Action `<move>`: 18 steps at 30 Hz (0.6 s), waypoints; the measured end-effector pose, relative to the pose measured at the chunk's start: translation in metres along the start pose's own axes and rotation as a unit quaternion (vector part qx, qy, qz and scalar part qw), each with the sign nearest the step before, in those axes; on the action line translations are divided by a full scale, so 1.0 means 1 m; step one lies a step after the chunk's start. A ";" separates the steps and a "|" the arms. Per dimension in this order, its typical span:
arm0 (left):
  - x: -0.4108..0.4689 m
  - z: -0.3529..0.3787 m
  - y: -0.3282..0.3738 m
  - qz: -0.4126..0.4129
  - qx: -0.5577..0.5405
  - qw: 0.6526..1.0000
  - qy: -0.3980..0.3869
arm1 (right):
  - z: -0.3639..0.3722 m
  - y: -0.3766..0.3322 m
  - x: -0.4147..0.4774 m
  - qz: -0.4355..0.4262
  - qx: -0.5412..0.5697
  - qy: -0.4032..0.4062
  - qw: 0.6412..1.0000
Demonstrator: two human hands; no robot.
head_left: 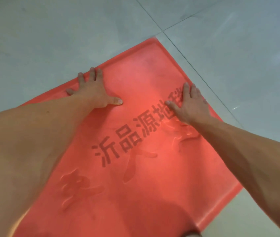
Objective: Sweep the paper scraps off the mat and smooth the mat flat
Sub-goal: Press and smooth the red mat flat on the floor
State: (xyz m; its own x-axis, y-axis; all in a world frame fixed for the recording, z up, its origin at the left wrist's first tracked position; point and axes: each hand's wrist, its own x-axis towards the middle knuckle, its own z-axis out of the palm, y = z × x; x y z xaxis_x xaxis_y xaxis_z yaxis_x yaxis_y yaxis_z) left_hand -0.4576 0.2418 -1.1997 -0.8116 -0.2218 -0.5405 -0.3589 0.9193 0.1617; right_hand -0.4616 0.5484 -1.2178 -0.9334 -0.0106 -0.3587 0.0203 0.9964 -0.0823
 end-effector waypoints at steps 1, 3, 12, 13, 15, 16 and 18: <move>-0.001 0.000 0.000 -0.001 0.000 1.000 0.003 | 0.000 0.000 -0.002 0.002 0.000 -0.002 1.000; -0.003 0.002 0.001 -0.007 0.004 1.000 0.009 | -0.001 0.001 -0.003 0.005 0.006 -0.005 1.000; -0.032 0.014 0.027 0.093 0.083 0.987 0.103 | 0.009 0.022 -0.032 0.044 0.017 -0.005 0.999; -0.036 0.017 0.031 0.094 0.083 0.986 0.106 | 0.010 0.026 -0.037 0.049 0.017 -0.007 0.999; -0.041 0.024 0.035 0.091 0.068 0.988 0.109 | 0.011 0.033 -0.046 0.053 0.015 -0.006 0.998; -0.040 0.026 0.035 0.091 0.058 0.988 0.110 | 0.011 0.036 -0.051 0.054 0.014 -0.007 0.998; -0.039 0.029 0.034 0.092 0.040 0.989 0.110 | 0.012 0.043 -0.060 0.060 0.014 -0.012 0.998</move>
State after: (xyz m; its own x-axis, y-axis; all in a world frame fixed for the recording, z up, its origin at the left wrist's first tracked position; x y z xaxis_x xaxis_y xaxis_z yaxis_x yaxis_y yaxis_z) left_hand -0.4246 0.2916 -1.1970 -0.9437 -0.1058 -0.3134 -0.1652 0.9716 0.1693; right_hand -0.4006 0.5908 -1.2115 -0.9150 0.1066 -0.3892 0.1418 0.9879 -0.0628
